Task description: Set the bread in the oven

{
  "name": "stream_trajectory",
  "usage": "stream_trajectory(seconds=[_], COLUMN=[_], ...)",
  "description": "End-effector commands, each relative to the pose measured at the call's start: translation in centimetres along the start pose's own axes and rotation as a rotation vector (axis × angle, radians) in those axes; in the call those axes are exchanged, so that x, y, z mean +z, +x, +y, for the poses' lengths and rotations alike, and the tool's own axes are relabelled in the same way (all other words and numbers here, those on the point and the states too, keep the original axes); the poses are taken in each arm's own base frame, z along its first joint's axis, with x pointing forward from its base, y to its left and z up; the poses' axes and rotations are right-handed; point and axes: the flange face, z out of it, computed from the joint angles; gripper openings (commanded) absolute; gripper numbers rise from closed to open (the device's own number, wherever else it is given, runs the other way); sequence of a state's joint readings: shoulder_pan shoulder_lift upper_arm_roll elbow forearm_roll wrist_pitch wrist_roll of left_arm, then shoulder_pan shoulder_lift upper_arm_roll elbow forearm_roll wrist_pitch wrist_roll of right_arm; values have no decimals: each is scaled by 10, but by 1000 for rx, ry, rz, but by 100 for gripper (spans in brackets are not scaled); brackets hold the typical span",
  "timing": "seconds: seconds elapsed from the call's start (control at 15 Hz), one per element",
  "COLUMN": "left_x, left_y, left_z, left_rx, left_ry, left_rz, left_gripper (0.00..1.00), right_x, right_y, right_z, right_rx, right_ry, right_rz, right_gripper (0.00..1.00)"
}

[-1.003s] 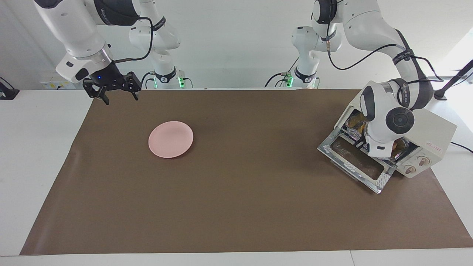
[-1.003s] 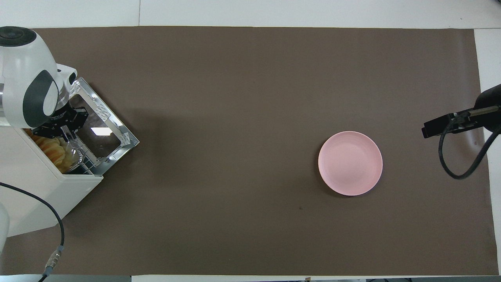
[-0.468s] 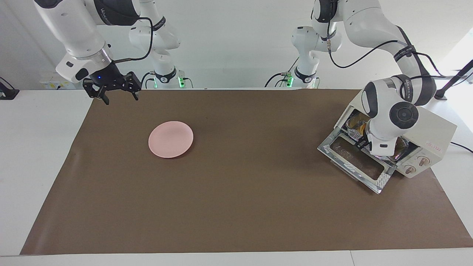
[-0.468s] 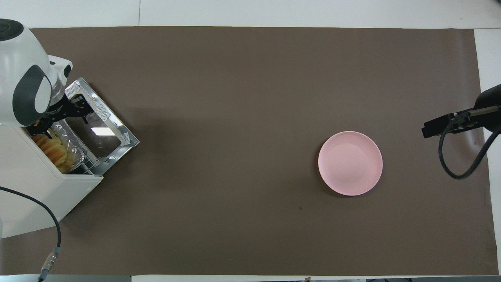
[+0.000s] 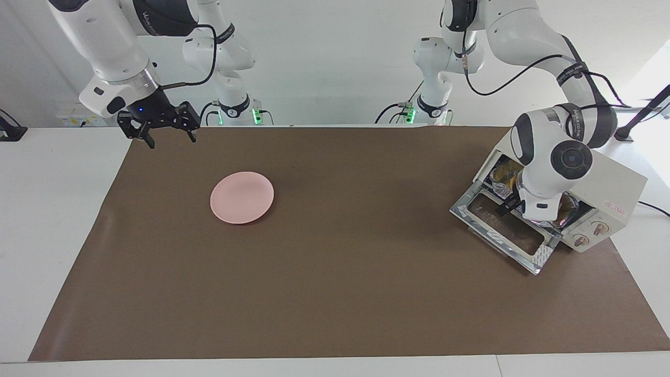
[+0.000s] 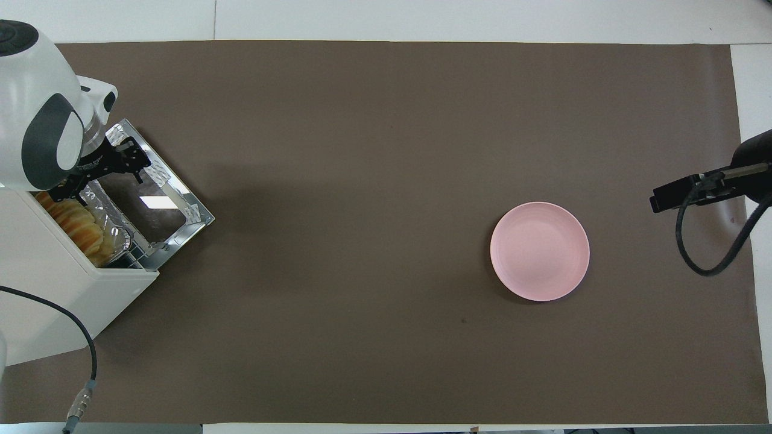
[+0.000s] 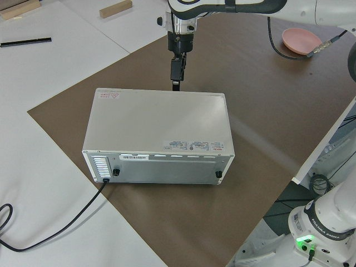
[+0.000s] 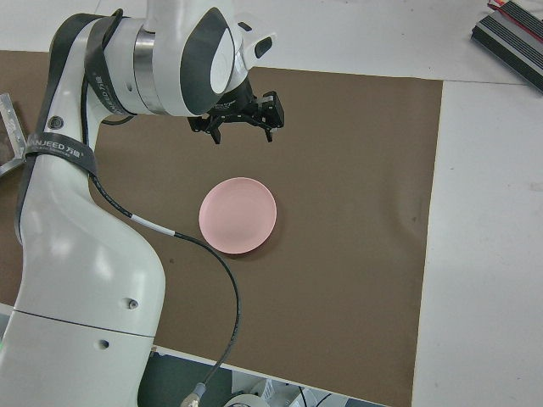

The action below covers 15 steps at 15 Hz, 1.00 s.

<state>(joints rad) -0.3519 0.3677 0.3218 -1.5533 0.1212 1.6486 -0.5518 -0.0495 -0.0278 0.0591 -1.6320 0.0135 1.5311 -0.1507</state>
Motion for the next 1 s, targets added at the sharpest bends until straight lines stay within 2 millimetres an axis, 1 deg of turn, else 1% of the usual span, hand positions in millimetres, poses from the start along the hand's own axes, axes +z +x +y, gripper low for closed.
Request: stream_trajectory(seconds=[0.0, 0.07, 0.2, 0.27, 0.4, 0.47, 0.53, 0.6, 0.74, 0.94], left_x=[-42, -56, -86, -98, -121, -130, -136, -141, -152, -160], left_y=[-5, -4, -10, -15, -25, -31, -34, -39, -49, -59], left_z=[-5, -9, -27, -40, -77, -89, -104, -113, -121, -129], left_rx=[53, 61, 110, 159, 251, 288, 306, 324, 342, 374], left_ry=[-95, -130, -179, -195, -225, -240, -249, -257, -290, -299], left_rz=[14, 26, 66, 84, 109, 120, 124, 123, 125, 125], left_gripper=[100, 100, 100, 100, 100, 100, 100, 100, 100, 100], right_x=[-1, -1, -1, -1, -1, -1, -1, -1, -1, -1], right_y=[-6, -6, -7, -7, -6, -6, -6, -7, -7, -7], right_z=[2, 2, 2, 2, 2, 2, 2, 2, 2, 2], right_rx=[-6, -6, -6, -6, -6, -6, -6, -6, -6, -6], right_ry=[10, 10, 9, 9, 10, 10, 10, 9, 9, 9], right_rz=[-5, -5, -4, -4, -5, -5, -5, -4, -4, -4], right_gripper=[100, 100, 100, 100, 100, 100, 100, 100, 100, 100])
